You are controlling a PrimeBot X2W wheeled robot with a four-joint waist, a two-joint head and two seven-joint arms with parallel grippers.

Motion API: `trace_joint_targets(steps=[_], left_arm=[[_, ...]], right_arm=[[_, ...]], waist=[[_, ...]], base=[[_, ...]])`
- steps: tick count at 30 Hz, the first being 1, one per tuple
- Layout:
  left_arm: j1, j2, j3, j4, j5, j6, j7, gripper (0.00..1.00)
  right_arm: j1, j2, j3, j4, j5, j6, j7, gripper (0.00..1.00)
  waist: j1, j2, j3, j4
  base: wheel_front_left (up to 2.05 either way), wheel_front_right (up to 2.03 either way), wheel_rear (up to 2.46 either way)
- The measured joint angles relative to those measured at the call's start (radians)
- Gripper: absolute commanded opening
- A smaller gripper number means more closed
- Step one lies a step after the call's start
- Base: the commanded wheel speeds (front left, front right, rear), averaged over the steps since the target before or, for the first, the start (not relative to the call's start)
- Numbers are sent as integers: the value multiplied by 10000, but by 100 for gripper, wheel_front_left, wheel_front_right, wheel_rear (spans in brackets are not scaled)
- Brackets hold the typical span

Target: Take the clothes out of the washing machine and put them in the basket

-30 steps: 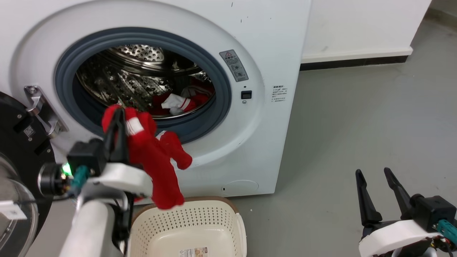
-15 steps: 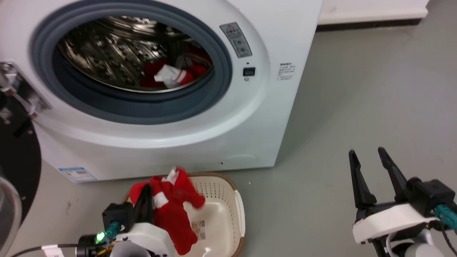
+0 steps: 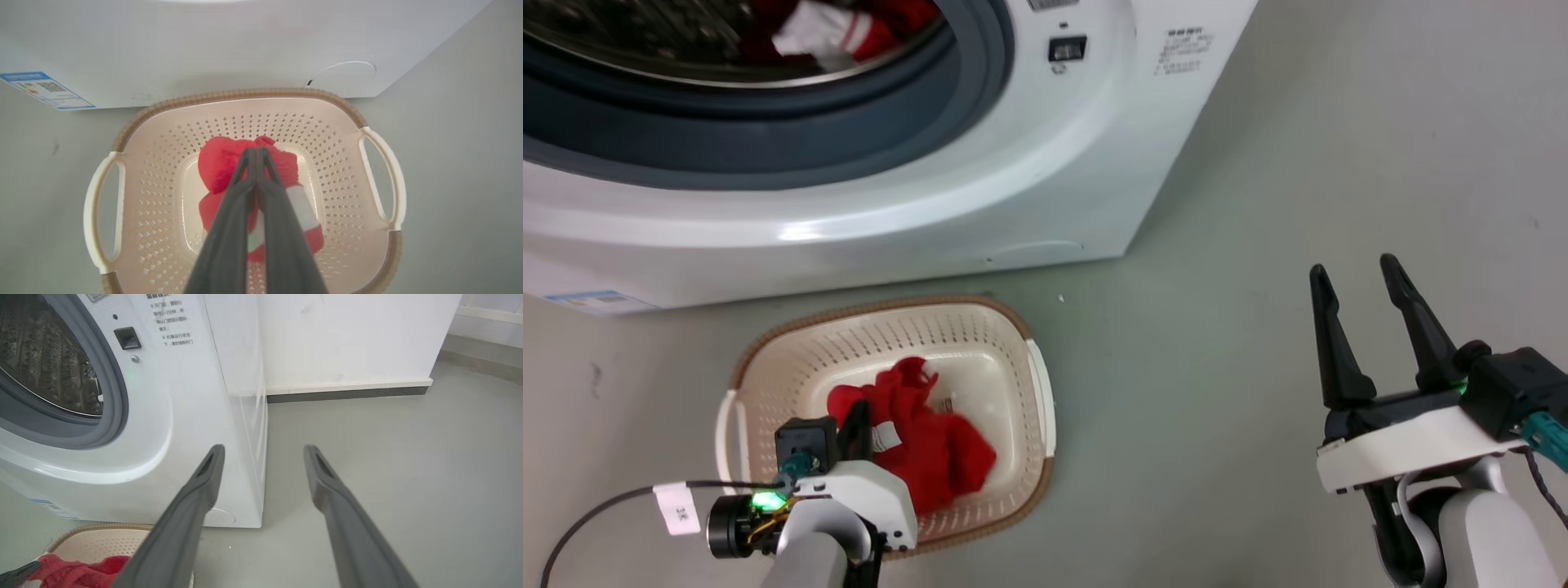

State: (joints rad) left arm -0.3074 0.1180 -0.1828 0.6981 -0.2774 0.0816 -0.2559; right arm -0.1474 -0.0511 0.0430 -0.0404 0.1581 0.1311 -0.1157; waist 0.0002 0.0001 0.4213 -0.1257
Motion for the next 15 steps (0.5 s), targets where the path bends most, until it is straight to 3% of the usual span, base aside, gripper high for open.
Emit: trace_joint_targets(steps=[15], left_arm=[[-2394,543,272,3672,69,-119,-73,0]], right_arm=[[-1237,-4,612,387,282,0,-566,100]], waist=[[0,0,2643,-779]], base=[[0,0,0]])
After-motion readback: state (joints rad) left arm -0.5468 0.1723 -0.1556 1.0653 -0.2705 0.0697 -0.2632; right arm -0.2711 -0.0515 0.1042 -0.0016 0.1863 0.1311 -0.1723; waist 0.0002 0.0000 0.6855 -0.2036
